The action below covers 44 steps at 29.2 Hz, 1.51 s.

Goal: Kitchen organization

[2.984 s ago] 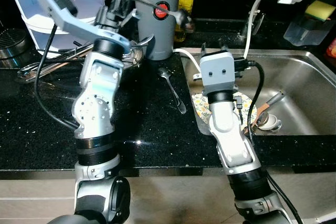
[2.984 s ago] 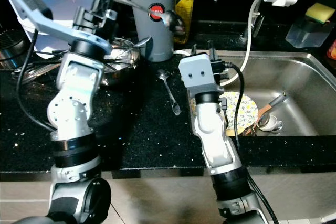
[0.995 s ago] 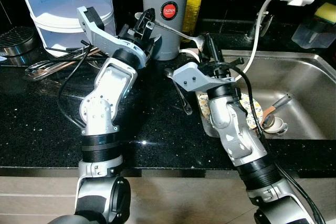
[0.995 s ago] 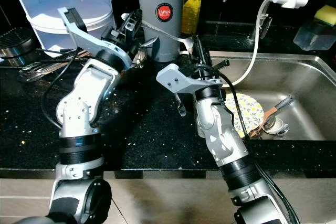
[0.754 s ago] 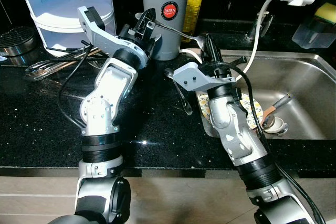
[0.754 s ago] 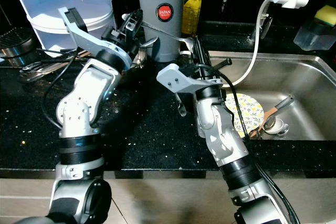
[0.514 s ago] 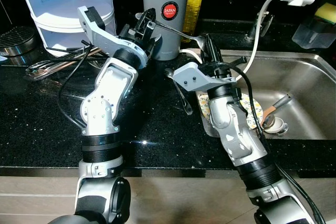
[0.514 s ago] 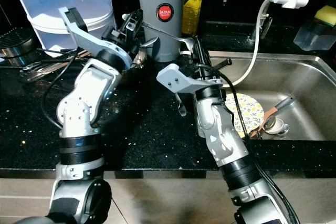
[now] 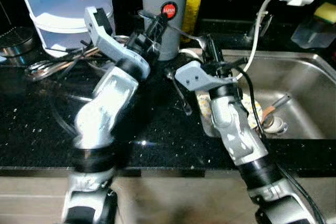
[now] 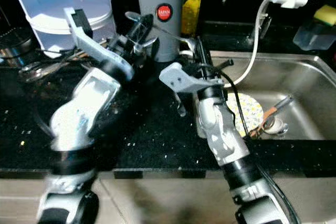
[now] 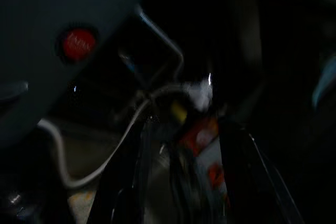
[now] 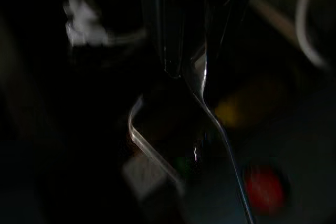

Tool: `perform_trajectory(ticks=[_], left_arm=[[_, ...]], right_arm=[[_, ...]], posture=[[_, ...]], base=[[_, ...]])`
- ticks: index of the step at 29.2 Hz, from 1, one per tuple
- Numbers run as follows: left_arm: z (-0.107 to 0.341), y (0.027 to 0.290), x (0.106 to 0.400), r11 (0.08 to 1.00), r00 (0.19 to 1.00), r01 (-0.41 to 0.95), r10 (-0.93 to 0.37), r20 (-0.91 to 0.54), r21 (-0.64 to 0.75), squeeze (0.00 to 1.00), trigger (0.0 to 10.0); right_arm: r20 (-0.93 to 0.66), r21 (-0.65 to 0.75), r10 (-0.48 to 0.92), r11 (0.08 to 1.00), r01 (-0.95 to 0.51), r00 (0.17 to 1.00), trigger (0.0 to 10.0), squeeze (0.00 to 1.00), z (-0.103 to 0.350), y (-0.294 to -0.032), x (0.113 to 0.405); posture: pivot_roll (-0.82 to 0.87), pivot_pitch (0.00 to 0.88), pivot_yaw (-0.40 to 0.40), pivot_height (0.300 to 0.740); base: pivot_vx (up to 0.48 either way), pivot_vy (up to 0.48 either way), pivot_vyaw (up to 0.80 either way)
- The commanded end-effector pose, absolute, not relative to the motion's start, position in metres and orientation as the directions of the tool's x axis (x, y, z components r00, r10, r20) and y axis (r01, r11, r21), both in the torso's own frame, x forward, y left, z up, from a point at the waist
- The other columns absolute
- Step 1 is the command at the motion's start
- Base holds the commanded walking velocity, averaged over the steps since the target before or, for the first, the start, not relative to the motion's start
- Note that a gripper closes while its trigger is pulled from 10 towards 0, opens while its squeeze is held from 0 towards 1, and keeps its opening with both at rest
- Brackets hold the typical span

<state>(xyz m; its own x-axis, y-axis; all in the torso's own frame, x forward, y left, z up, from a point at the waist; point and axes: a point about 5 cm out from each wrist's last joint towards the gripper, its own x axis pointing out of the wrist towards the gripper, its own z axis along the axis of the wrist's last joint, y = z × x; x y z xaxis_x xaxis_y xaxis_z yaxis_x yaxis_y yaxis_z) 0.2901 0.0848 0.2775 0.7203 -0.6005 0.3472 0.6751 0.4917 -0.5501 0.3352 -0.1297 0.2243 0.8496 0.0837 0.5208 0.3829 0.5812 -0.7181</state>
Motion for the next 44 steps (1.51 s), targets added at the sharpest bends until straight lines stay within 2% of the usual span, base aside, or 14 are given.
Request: perform_trajectory(ticks=[1, 3, 4, 6, 8, 9, 12, 18, 22, 30, 33, 35, 37, 44], left_arm=[[0.274, 0.078, 0.285, 0.493, 0.685, 0.707, -0.657, 0.316, -0.508, 0.00, 10.0], [0.251, 0.080, 0.279, 0.580, 0.693, 0.689, -0.703, 0.162, -0.434, 0.00, 10.0], [0.251, 0.080, 0.279, 0.580, 0.693, 0.689, -0.703, 0.162, -0.434, 0.00, 10.0], [0.232, 0.087, 0.280, 0.688, 0.737, 0.643, -0.676, 0.025, -0.336, 0.00, 10.0], [0.230, 0.101, 0.288, 0.797, 0.811, 0.572, -0.584, -0.006, -0.194, 0.00, 10.0], [0.230, 0.101, 0.288, 0.797, 0.811, 0.572, -0.584, -0.006, -0.194, 0.00, 10.0], [0.232, 0.117, 0.295, 0.876, 0.876, 0.482, -0.481, -0.034, 0.018, 0.00, 10.0], [0.237, 0.127, 0.295, 0.878, 0.902, 0.427, -0.432, -0.030, 0.217, 0.00, 10.0], [0.242, 0.124, 0.293, 0.870, 0.894, 0.435, -0.448, 0.003, 0.232, 0.00, 10.0], [0.237, 0.104, 0.291, 0.839, 0.864, 0.484, -0.504, 0.018, 0.247, 0.00, 10.0], [0.240, 0.093, 0.294, 0.822, 0.845, 0.509, -0.533, 0.033, 0.254, 0.00, 10.0], [0.242, 0.083, 0.302, 0.807, 0.810, 0.579, -0.586, 0.039, 0.115, 0.00, 10.0], [0.241, 0.079, 0.305, 0.793, 0.794, 0.604, -0.607, 0.030, 0.076, 0.00, 10.0], [0.232, 0.071, 0.310, 0.668, 0.670, 0.742, -0.737, -0.089, 0.047, 0.00, 10.0]], right_arm=[[0.501, -0.719, 0.055, 0.583, 0.380, 0.864, 10.0, 0.00, 0.222, -0.136, 0.338], [0.437, -0.727, 0.021, 0.597, 0.339, 0.899, 10.0, 0.00, 0.215, -0.149, 0.343], [0.437, -0.727, 0.021, 0.597, 0.339, 0.899, 10.0, 0.00, 0.215, -0.149, 0.343], [0.347, -0.688, -0.027, 0.672, 0.274, 0.937, 10.0, 0.00, 0.207, -0.162, 0.349], [0.248, -0.535, -0.038, 0.828, 0.170, 0.968, 10.0, 0.00, 0.203, -0.169, 0.352], [0.248, -0.535, -0.038, 0.828, 0.170, 0.968, 10.0, 0.00, 0.203, -0.169, 0.352], [0.169, -0.296, 0.092, 0.954, -0.038, 0.981, 10.0, 0.00, 0.205, -0.167, 0.351], [0.202, -0.189, 0.130, 0.978, -0.091, 0.971, 10.0, 0.00, 0.221, -0.181, 0.350], [0.195, -0.102, 0.123, 0.989, -0.104, 0.973, 10.0, 0.00, 0.227, -0.190, 0.351], [0.061, -0.243, 0.052, 0.969, -0.035, 0.997, 10.0, 0.00, 0.214, -0.204, 0.360], [0.030, -0.190, 0.037, 0.981, -0.031, 0.999, 10.0, 0.00, 0.217, -0.204, 0.369], [0.016, -0.181, 0.039, 0.983, -0.036, 0.999, 10.0, 0.00, 0.221, -0.200, 0.376], [0.009, -0.179, 0.039, 0.983, -0.037, 0.999, 10.0, 0.00, 0.221, -0.199, 0.377], [-0.056, -0.221, -0.041, 0.975, 0.027, 0.998, 10.0, 0.00, 0.216, -0.207, 0.391]], posture=[[0.10, 0.000, -0.035, 0.740], [0.11, 0.000, -0.042, 0.740], [0.11, 0.000, -0.042, 0.740], [0.11, 0.000, -0.044, 0.740], [0.11, 0.000, -0.048, 0.740], [0.11, 0.000, -0.048, 0.740], [0.11, 0.000, -0.049, 0.740], [0.11, 0.000, -0.047, 0.740], [0.11, 0.000, -0.047, 0.740], [0.11, 0.004, -0.041, 0.740], [0.11, 0.004, -0.041, 0.740], [0.12, 0.017, -0.046, 0.740], [0.12, 0.017, -0.046, 0.740], [0.11, 0.039, -0.017, 0.740]], base=[[0.000, 0.000, 0.00], [0.000, 0.000, 0.00], [0.000, 0.000, 0.00], [0.000, 0.000, 0.00], [0.000, 0.000, 0.00], [0.000, 0.000, 0.00], [0.000, 0.000, 0.00], [0.000, 0.000, 0.00], [0.000, 0.000, 0.00], [0.000, 0.000, 0.00], [0.000, 0.000, 0.00], [0.000, 0.000, 0.00], [0.000, 0.000, 0.00], [0.000, 0.000, 0.00]])
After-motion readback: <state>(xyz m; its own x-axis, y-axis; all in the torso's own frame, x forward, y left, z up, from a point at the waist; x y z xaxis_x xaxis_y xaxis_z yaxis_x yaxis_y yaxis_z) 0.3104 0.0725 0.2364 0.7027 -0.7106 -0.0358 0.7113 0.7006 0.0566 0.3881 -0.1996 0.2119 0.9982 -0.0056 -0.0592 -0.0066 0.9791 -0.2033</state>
